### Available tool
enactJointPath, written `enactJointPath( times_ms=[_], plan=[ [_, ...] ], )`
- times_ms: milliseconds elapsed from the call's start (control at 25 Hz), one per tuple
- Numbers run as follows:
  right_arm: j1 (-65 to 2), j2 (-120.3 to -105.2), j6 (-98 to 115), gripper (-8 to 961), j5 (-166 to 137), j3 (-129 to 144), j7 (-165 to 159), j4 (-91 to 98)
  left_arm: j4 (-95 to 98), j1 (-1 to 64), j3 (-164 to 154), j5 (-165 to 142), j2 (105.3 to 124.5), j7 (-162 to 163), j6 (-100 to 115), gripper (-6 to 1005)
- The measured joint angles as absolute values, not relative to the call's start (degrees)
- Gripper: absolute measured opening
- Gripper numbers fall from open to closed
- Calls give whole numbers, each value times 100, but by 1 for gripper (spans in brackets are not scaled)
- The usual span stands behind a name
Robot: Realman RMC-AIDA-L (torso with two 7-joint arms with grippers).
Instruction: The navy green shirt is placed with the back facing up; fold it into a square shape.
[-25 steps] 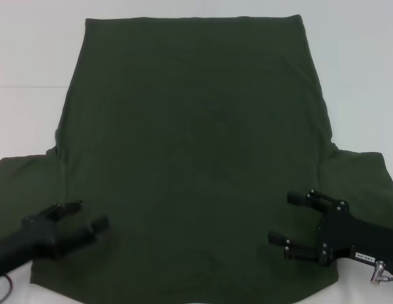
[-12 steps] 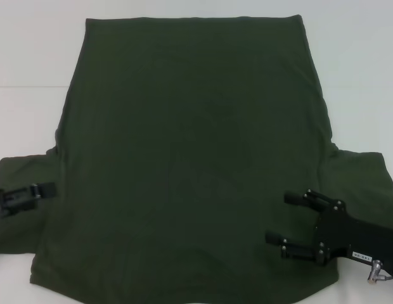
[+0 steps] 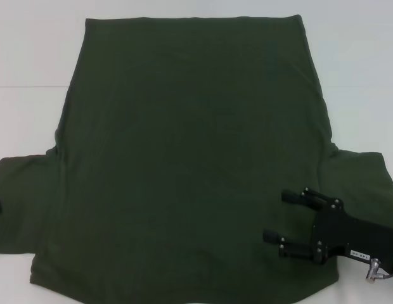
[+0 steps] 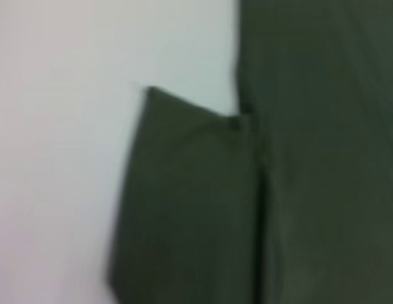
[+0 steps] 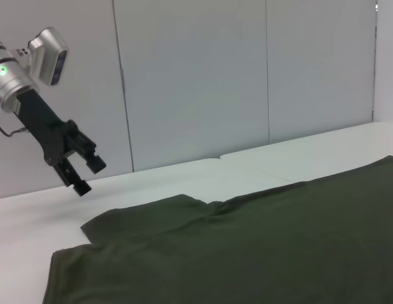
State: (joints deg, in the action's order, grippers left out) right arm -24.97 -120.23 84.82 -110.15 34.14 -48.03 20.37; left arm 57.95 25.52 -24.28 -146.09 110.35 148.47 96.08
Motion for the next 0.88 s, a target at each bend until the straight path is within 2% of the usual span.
enactJointPath(
  times_ms=[400, 880],
  plan=[
    [-2547, -12023, 8463, 930, -11012, 3411, -4768, 1986, 5224, 2558, -2424, -14843, 11070, 14987, 8832, 948],
    [-2567, -12023, 8454, 930, -11012, 3410, -4795, 1986, 4901, 2570, -2478, -14849, 11027, 14949, 8491, 947]
  ],
)
